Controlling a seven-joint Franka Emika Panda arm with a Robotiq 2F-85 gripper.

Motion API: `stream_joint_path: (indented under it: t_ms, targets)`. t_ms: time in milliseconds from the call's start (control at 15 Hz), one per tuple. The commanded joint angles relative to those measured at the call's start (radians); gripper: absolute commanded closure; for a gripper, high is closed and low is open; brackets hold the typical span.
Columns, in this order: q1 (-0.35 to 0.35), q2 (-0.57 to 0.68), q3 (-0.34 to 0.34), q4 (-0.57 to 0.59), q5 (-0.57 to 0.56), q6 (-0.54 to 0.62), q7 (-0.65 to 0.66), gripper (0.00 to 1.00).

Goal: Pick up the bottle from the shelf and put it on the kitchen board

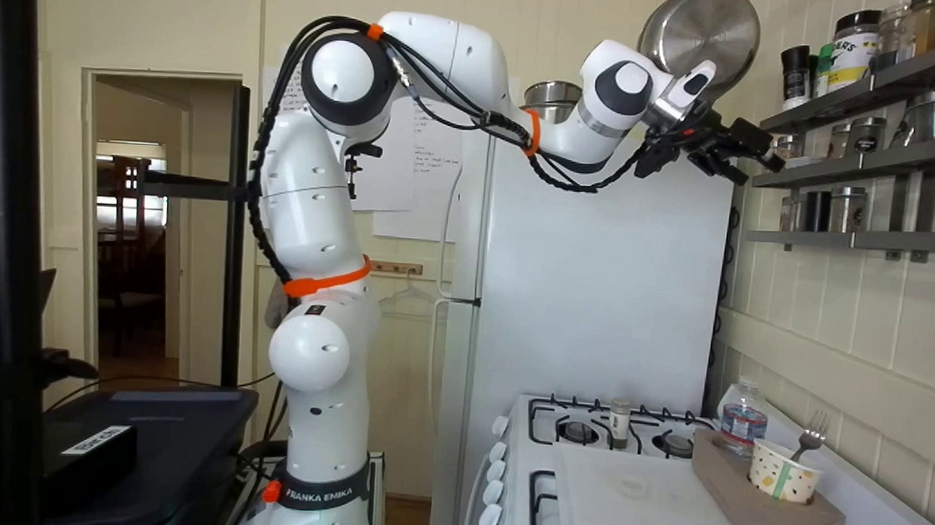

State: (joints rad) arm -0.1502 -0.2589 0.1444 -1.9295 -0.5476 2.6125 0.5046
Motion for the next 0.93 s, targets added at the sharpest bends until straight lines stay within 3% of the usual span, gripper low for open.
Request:
stream_joint_path:
  t_ms: [0, 133, 200, 400, 533, 867]
  targets:
    - [-0.001, 0.005, 0.0, 0.003, 0.001, 0.001, 0.003, 0.0]
    - [-0.113, 0.016, 0.08, 0.012, -0.136, 0.049, 0.242, 0.0]
    - [-0.145, 0.019, 0.105, 0.01, -0.158, 0.058, 0.304, 0.0]
    - [-0.356, 0.029, 0.256, 0.013, -0.277, 0.104, 0.521, 0.0]
    - [-0.445, 0.05, 0.34, 0.022, -0.393, 0.136, 0.664, 0.0]
    - [-0.462, 0.129, 0.453, 0.044, -0.762, 0.146, 0.975, 0.0]
